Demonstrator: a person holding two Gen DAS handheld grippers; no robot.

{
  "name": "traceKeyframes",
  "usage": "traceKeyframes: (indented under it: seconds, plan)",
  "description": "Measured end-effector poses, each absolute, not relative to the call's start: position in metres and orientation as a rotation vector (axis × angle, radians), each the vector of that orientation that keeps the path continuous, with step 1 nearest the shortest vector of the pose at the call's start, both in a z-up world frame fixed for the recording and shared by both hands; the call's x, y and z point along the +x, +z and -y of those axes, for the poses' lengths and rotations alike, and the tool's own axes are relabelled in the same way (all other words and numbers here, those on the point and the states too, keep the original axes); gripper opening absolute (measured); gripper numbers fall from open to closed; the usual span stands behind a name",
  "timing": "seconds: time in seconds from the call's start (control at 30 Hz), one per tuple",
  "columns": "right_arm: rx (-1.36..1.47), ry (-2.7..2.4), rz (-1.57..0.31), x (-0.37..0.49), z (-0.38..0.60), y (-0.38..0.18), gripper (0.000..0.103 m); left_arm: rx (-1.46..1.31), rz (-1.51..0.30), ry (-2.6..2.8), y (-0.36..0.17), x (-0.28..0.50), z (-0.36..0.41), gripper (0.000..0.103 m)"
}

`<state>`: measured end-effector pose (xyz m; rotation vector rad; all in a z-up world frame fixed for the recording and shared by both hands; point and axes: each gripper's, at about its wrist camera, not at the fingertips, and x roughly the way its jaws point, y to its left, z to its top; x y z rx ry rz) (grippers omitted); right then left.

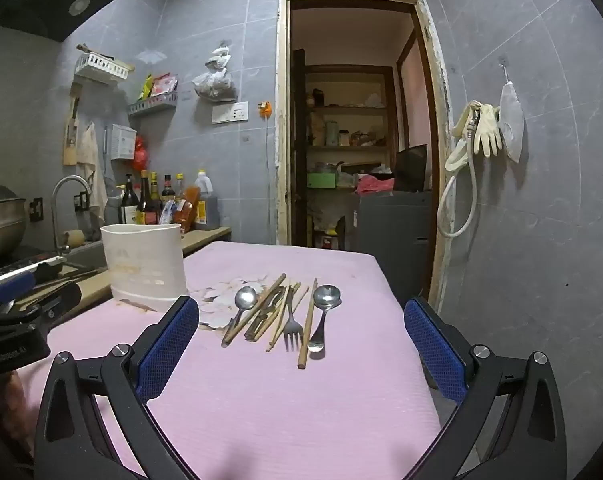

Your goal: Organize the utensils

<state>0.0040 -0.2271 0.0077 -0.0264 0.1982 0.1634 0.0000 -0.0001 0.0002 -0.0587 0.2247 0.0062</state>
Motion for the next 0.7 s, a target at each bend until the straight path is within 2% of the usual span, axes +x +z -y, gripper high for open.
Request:
traceKeyframes:
  seconds: [0.7]
  plan:
    - [-0.019, 0.165, -0.201, 0.0042, 0.2289, 0.0053, 0.103, -0.073, -0.231, 0.013, -0.0051, 0.0028, -0.0069, 0.101]
